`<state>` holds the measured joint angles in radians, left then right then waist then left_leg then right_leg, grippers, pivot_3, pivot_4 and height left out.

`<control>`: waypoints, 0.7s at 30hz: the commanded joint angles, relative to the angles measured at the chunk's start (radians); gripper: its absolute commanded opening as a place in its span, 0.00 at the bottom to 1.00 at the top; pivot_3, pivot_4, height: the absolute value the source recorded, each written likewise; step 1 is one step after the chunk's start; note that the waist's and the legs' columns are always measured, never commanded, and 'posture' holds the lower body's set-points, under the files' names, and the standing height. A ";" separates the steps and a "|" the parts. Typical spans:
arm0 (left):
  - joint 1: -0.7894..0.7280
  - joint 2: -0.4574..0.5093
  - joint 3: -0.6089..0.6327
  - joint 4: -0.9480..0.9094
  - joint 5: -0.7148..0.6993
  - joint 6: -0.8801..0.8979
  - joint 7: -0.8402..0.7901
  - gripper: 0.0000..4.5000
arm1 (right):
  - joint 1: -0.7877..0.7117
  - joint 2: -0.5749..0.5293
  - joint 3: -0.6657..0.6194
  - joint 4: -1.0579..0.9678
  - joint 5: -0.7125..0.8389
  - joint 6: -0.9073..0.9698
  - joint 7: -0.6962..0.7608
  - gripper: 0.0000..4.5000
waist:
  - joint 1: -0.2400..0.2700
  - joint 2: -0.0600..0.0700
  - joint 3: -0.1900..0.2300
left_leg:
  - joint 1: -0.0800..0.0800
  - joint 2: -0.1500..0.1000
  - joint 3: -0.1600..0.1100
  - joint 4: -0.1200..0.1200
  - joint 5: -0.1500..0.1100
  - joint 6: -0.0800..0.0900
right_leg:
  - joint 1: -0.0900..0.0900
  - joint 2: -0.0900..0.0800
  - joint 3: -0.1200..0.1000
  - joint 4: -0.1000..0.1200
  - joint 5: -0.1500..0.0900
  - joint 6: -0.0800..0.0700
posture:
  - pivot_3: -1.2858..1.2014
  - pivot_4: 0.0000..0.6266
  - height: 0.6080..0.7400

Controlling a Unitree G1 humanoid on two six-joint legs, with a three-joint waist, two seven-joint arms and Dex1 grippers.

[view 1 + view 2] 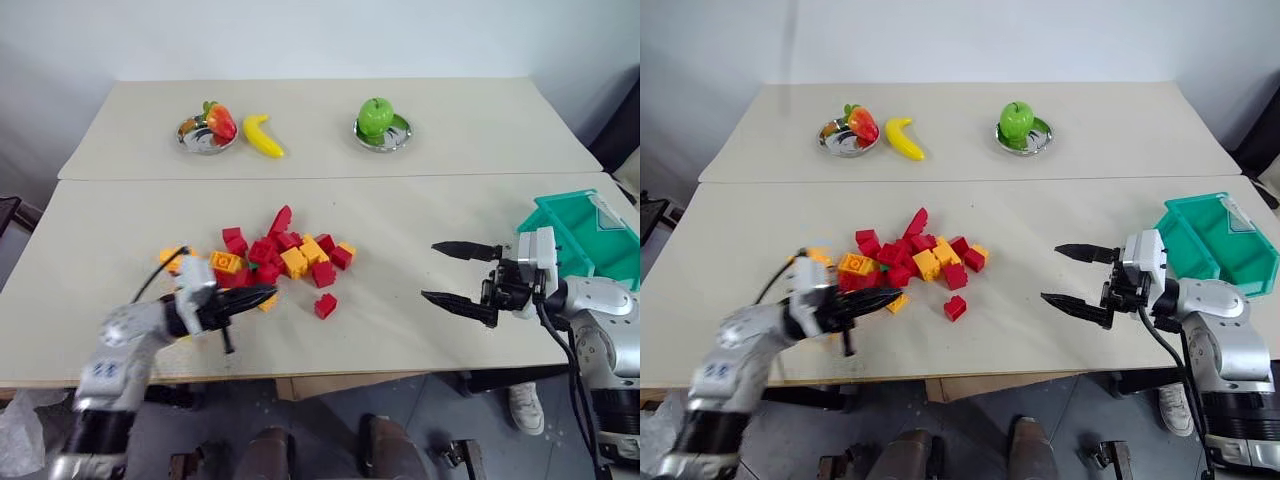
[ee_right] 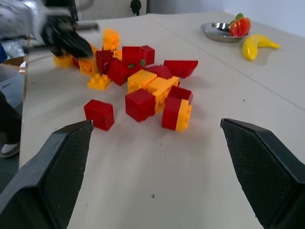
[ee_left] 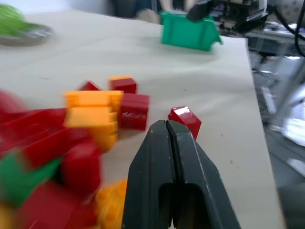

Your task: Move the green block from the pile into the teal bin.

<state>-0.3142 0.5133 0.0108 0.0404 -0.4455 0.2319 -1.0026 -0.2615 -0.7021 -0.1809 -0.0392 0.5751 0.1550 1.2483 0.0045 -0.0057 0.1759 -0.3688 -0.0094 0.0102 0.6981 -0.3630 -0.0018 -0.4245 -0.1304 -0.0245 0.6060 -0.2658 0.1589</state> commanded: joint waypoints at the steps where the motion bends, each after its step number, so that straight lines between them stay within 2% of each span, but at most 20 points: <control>1: -0.116 -0.007 -0.026 0.111 0.065 0.043 0.051 0.00 | -0.008 0.006 -0.027 -0.058 0.027 0.008 -0.034 1.00 | -0.002 0.000 0.000 | 0.000 0.000 0.000 0.000 0.000 0.000 | 0.000 0.000 0.000 0.001 0.000 0.000 | 0.52 0.24 1.00; 7: -0.315 -0.007 0.019 0.365 0.124 0.035 0.146 0.00 | 0.017 0.022 -0.038 -0.099 0.039 0.012 -0.086 1.00 | -0.005 0.000 0.000 | 0.000 0.000 0.000 0.000 0.000 0.000 | -0.001 0.000 0.000 0.001 0.000 0.000 | 0.52 0.24 1.00; 13: -0.372 0.019 0.051 0.467 0.163 -0.025 0.170 0.00 | 0.038 0.039 -0.035 -0.114 0.034 0.008 -0.113 1.00 | -0.006 0.000 0.000 | 0.000 0.000 0.000 0.000 0.000 0.000 | -0.001 0.000 -0.001 0.001 0.000 0.000 | 0.52 0.24 1.00; 17: -0.318 0.070 -0.013 0.400 0.198 -0.097 0.022 0.00 | 0.049 0.045 -0.030 -0.118 0.027 0.003 -0.119 1.00 | -0.006 0.000 0.000 | 0.000 0.000 0.001 0.000 0.000 0.000 | -0.001 0.000 -0.001 0.001 0.000 0.000 | 0.52 0.24 1.00; 21: -0.222 0.125 -0.072 0.231 0.167 -0.103 -0.148 0.00 | 0.055 0.046 -0.029 -0.126 0.027 0.004 -0.125 1.00 | -0.005 0.000 0.000 | 0.000 0.000 0.001 0.000 0.000 0.000 | -0.001 0.000 0.000 0.001 0.000 0.000 | 0.52 0.24 1.00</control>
<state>-0.5607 0.6192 -0.0304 0.3401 -0.2718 0.1368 -1.0831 -0.2093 -0.6555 -0.1943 -0.1240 0.5925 0.1737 1.1261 -0.0005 -0.0056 0.1758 -0.3689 -0.0091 0.0107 0.6985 -0.3630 -0.0018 -0.4251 -0.1307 -0.0249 0.6066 -0.2658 0.1590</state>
